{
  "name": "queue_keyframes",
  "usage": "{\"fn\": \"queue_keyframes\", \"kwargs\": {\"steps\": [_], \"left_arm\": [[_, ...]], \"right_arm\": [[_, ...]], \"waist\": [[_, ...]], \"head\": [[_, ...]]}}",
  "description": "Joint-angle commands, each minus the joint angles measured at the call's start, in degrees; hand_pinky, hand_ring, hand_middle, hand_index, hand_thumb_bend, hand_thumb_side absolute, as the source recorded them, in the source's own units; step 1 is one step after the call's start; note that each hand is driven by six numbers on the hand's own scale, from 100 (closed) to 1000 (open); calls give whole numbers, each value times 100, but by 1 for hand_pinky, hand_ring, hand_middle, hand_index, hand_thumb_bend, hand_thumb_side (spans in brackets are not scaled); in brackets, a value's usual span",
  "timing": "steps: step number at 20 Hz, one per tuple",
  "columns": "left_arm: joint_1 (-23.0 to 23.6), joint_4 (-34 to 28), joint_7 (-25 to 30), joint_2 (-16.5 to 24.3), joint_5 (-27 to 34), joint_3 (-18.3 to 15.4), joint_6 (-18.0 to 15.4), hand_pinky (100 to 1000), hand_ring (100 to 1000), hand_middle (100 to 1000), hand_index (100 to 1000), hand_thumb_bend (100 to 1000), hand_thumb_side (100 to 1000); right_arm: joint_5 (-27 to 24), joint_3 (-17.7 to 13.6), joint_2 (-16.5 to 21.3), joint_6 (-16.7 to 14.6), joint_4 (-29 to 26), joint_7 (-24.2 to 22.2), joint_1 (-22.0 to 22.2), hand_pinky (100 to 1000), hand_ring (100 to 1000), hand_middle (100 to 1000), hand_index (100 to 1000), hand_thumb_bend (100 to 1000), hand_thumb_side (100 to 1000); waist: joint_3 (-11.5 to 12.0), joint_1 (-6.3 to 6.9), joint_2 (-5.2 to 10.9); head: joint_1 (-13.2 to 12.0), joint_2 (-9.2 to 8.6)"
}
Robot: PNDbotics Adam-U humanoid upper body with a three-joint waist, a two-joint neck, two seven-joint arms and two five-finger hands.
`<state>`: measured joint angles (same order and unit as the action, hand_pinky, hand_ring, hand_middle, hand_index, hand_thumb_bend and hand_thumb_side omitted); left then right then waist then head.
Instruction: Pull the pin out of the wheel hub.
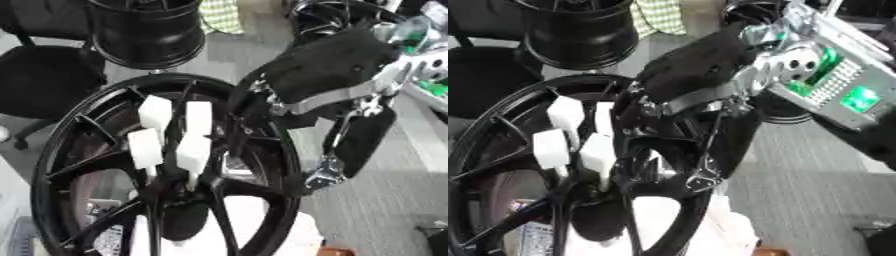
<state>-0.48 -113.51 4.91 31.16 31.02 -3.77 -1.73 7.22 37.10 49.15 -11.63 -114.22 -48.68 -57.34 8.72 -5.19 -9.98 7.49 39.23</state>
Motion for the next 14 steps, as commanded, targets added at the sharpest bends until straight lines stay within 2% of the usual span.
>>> {"fn": "queue_keyframes", "kwargs": {"steps": [1, 8, 14], "left_arm": [[-17, -108, 9, 68, -1, -2, 52, 838, 796, 805, 861, 100, 782], [-12, -108, 47, 156, -12, 19, 0, 839, 797, 805, 861, 100, 765], [163, -108, 49, 302, -70, -30, -163, 841, 798, 805, 861, 100, 742]], "right_arm": [[70, 28, -89, 21, -37, -153, -78, 907, 849, 746, 809, 349, 341], [209, 141, -398, 35, -37, -226, -96, 907, 855, 756, 815, 349, 338], [684, -196, -726, 200, -37, -75, -206, 913, 857, 764, 820, 382, 315]], "waist": [[12, 36, 79], [96, 36, 83], [171, 86, 81]], "head": [[11, 2], [149, 5], [239, 51]]}}
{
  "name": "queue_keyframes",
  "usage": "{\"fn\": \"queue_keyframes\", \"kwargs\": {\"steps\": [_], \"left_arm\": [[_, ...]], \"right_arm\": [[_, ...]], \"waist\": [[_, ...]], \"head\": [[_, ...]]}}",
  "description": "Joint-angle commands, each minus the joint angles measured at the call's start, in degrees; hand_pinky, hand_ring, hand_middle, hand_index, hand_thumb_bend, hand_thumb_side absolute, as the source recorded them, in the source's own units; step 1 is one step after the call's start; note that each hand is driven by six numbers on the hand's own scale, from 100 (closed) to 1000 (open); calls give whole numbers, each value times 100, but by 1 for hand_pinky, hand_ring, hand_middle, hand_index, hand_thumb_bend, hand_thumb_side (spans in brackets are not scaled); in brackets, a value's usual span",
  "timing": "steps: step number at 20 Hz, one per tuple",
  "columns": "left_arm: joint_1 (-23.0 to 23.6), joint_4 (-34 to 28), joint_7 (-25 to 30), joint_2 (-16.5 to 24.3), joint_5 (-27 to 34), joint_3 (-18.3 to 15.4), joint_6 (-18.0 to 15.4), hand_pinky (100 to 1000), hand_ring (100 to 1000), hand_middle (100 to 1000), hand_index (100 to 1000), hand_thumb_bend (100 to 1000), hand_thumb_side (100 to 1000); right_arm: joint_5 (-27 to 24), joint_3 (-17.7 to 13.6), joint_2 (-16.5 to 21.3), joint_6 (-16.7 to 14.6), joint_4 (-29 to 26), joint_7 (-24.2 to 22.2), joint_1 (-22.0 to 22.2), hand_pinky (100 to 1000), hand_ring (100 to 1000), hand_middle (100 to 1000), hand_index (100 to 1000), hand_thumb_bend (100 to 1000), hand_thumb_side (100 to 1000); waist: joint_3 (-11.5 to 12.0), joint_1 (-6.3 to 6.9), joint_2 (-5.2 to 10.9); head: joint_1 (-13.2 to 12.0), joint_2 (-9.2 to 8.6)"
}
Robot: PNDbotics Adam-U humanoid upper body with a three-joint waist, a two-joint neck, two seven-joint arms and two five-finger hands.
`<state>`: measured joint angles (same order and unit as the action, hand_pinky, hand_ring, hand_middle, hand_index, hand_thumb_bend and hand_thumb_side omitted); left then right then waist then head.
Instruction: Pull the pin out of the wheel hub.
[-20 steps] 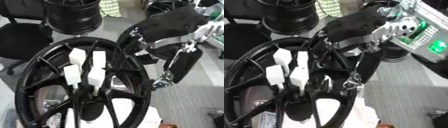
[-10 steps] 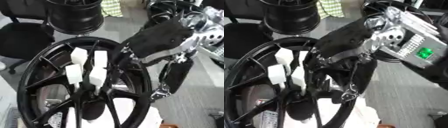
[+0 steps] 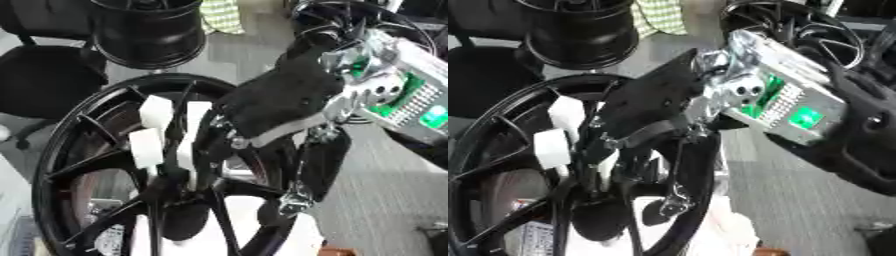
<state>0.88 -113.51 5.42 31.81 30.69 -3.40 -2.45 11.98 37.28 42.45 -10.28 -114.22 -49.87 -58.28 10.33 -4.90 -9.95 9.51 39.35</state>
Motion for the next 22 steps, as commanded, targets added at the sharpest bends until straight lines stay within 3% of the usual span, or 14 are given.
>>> {"fn": "queue_keyframes", "kwargs": {"steps": [1, 5, 12, 22], "left_arm": [[61, -108, -10, 268, -42, -87, -134, 841, 798, 805, 861, 100, 736], [164, -108, -44, 376, -47, -161, -293, 842, 798, 806, 861, 100, 716], [194, -108, -59, 406, -48, -168, -315, 843, 799, 807, 861, 100, 724], [176, -108, -54, 378, -69, -160, -283, 844, 800, 807, 861, 100, 730]], "right_arm": [[302, -245, -102, 94, -37, 28, -108, 914, 857, 765, 822, 389, 314], [670, -263, -298, 212, -37, -158, -61, 914, 859, 768, 825, 398, 319], [1323, 14, -623, 295, -37, -209, 76, 913, 865, 777, 837, 400, 318], [1580, 124, -727, 465, -37, -209, 244, 913, 868, 782, 843, 400, 303]], "waist": [[23, 66, 79], [48, 88, 87], [64, 86, 104], [74, 88, 76]], "head": [[42, 43], [53, 61], [65, 57], [71, -27]]}}
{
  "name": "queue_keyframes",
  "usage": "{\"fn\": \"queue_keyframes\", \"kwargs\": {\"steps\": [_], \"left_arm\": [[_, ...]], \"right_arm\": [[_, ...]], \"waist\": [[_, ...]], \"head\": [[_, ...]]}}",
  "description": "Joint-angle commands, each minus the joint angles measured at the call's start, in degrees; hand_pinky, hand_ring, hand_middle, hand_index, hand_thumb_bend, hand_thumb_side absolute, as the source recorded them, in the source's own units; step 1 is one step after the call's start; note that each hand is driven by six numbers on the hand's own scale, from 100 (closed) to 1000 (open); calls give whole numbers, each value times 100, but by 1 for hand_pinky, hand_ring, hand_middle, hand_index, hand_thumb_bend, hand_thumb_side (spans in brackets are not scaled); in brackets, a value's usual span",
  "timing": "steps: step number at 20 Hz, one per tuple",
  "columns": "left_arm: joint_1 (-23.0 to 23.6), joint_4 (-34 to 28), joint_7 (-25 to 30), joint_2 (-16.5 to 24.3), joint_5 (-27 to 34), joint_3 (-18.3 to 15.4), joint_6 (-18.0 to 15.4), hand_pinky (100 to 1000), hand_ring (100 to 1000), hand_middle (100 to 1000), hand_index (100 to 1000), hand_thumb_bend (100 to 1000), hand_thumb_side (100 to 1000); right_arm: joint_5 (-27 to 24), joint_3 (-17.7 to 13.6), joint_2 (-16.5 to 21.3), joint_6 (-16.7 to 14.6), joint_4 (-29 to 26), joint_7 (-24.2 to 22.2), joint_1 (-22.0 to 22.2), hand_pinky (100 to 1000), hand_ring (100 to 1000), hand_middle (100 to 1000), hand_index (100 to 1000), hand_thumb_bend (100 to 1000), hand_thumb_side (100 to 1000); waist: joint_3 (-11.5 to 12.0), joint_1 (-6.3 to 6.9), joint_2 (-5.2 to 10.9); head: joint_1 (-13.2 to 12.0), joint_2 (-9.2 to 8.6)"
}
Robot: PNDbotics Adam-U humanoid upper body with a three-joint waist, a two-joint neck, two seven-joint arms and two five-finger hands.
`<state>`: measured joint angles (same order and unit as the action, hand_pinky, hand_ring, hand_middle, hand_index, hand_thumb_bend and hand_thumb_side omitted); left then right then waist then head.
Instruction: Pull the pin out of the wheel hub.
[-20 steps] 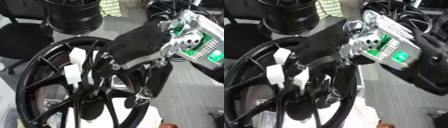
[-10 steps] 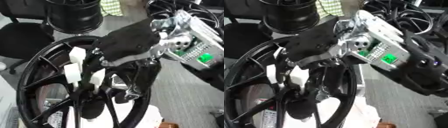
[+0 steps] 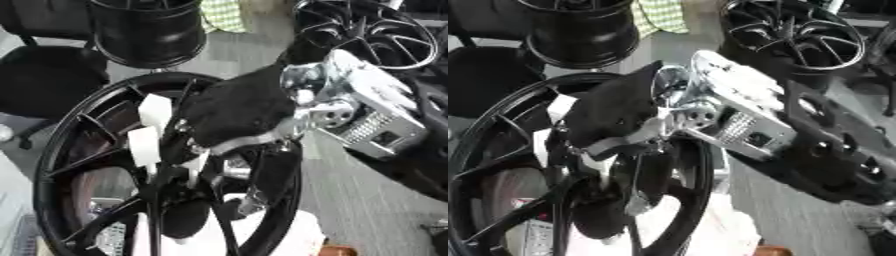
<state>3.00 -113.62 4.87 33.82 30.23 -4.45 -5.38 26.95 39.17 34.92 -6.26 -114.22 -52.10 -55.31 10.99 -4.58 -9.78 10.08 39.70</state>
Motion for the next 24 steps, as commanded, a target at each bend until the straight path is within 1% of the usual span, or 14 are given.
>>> {"fn": "queue_keyframes", "kwargs": {"steps": [1, 6, 11, 16, 20, 24], "left_arm": [[-38, -98, 0, 171, -27, -53, 16, 845, 800, 807, 861, 100, 736], [-60, -98, 3, 158, -44, -48, 33, 845, 800, 808, 861, 100, 730], [-82, -98, 1, 149, -30, -60, 14, 846, 801, 808, 861, 100, 731], [-104, -98, 9, 120, -34, -52, 29, 847, 801, 808, 860, 100, 735], [-140, -98, 20, 104, -40, -45, 30, 848, 801, 809, 860, 100, 738], [-195, -98, 35, 95, -53, -36, 36, 848, 802, 809, 860, 100, 747]], "right_arm": [[104, -67, 24, 74, -37, 13, -46, 914, 868, 782, 842, 399, 297], [322, -192, 69, 183, -37, 13, -31, 916, 870, 786, 842, 417, 279], [746, -323, 140, 317, -37, 38, 69, 921, 872, 790, 844, 444, 255], [1147, -397, 151, 456, -37, 175, 164, 921, 872, 790, 844, 437, 244], [1252, -411, 130, 537, 77, 327, 183, 921, 871, 786, 842, 428, 238], [1337, -382, 65, 476, 320, 519, 153, 922, 871, 785, 841, 427, 222]], "waist": [[9, 55, 56], [12, 54, 33], [39, 61, 12], [67, 71, -22], [96, 68, -67], [153, 37, -138]], "head": [[16, -70], [53, -104], [170, -141], [239, -179], [278, -207], [308, -255]]}}
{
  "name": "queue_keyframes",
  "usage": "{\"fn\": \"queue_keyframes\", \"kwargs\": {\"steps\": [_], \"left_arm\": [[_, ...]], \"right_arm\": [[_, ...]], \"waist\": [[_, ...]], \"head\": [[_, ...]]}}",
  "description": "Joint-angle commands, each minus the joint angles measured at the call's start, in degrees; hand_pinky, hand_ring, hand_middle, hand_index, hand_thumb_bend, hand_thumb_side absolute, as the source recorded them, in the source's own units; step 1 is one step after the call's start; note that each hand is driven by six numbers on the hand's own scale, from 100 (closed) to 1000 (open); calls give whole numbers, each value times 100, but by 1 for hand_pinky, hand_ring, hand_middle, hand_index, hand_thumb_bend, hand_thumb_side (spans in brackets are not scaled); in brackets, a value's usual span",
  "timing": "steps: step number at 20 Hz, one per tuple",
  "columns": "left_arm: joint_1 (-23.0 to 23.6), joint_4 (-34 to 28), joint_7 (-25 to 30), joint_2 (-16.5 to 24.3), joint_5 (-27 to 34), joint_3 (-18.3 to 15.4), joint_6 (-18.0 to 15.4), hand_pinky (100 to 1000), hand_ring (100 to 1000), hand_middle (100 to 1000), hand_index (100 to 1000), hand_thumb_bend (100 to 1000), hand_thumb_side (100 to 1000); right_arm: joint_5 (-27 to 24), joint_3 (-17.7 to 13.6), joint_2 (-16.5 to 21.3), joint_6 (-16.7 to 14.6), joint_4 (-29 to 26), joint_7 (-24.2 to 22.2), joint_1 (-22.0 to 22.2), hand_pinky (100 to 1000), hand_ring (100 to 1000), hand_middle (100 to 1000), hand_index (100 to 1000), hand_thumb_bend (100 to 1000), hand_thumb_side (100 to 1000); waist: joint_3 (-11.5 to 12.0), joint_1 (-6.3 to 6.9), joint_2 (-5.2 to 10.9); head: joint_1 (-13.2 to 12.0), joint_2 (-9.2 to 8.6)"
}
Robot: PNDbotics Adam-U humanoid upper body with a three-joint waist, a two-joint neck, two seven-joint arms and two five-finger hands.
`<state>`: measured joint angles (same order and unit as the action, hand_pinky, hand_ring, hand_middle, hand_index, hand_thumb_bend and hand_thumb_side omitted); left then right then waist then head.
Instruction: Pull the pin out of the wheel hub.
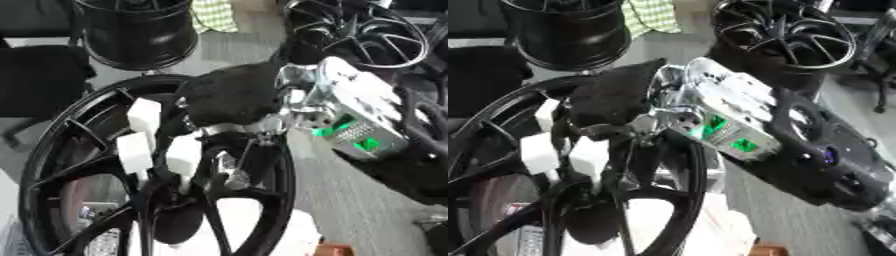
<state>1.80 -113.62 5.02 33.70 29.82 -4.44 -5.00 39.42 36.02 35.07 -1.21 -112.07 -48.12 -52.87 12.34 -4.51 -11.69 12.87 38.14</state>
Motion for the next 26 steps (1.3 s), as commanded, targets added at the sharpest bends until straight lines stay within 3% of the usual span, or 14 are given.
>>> {"fn": "queue_keyframes", "kwargs": {"steps": [1, 12, 17, 26], "left_arm": [[-88, -97, 23, 106, -19, -33, 3, 849, 802, 809, 860, 100, 751], [-181, -97, 36, 85, -174, -30, -11, 851, 803, 810, 858, 100, 778], [-203, -97, 37, 48, -211, -4, 28, 852, 803, 810, 858, 100, 787], [-197, -97, 1, 14, -255, -9, 77, 853, 804, 811, 858, 100, 801]], "right_arm": [[113, -64, 36, -58, 159, 176, -104, 922, 871, 784, 840, 429, 210], [491, -1, -42, -550, 863, 780, -61, 922, 865, 771, 829, 443, 155], [343, 51, -56, -676, 910, 864, -55, 919, 859, 756, 816, 444, 135], [-138, 110, -94, -632, 971, 947, -3, 912, 850, 733, 796, 410, 128]], "waist": [[33, 18, 36], [236, -120, -217], [241, -124, -244], [256, -138, -266]], "head": [[37, -115], [118, -277], [158, -273], [186, -261]]}}
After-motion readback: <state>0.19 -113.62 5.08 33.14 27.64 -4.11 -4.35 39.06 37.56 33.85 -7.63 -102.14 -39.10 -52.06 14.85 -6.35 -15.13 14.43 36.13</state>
